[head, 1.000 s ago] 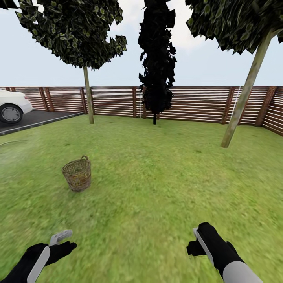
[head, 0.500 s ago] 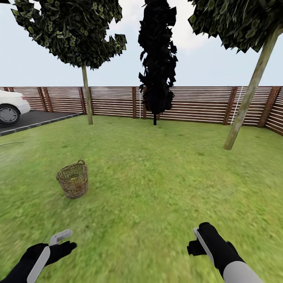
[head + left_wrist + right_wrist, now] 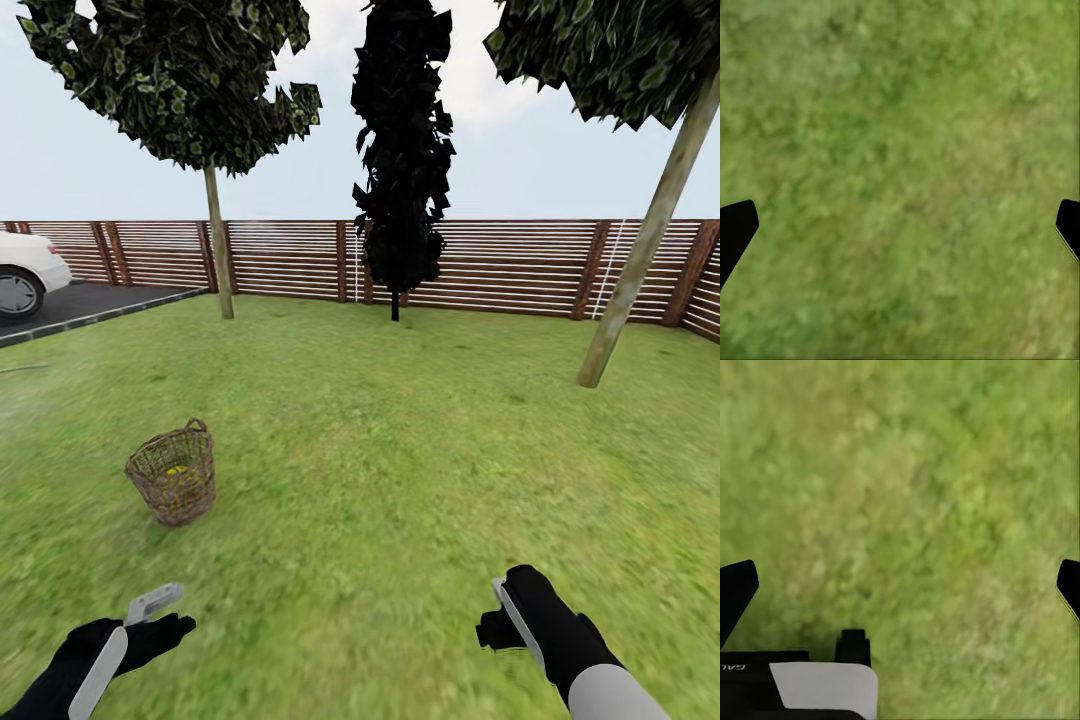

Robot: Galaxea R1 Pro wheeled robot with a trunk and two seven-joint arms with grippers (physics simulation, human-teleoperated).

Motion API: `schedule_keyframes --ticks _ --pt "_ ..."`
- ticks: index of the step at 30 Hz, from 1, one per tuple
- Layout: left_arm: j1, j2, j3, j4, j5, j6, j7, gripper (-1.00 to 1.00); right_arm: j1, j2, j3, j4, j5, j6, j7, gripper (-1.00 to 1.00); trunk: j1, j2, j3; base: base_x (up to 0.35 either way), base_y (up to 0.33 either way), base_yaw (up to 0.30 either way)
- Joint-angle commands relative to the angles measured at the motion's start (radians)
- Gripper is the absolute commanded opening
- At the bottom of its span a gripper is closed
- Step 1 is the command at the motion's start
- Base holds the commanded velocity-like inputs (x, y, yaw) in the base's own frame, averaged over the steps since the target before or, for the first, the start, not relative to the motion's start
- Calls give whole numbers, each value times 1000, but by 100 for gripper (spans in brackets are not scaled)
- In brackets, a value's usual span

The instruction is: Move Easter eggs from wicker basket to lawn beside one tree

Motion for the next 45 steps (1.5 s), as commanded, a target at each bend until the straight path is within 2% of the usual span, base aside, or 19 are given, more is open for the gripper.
schedule_keyframes --ticks 1,15,26,34,45 --pt "0 0 1 -1 8 5 4 100 -1 -1 4 -1 6 5 2 100 1 -1 -1 330 0 0" --pt "0 -2 1 0 7 5 6 100 -1 -12 -3 -14 5 3 1 100 1 -1 -1 330 0 184" --pt "0 -4 1 0 7 6 6 100 -1 -12 -3 -14 4 3 1 100 1 -1 -2 330 0 10" --pt "0 -23 1 1 7 10 -2 100 -1 -12 -3 -14 4 3 1 100 1 -1 -2 330 0 0" --pt "0 -25 1 0 7 11 -2 100 -1 -12 -3 -14 5 3 1 100 1 -1 -2 330 0 0"
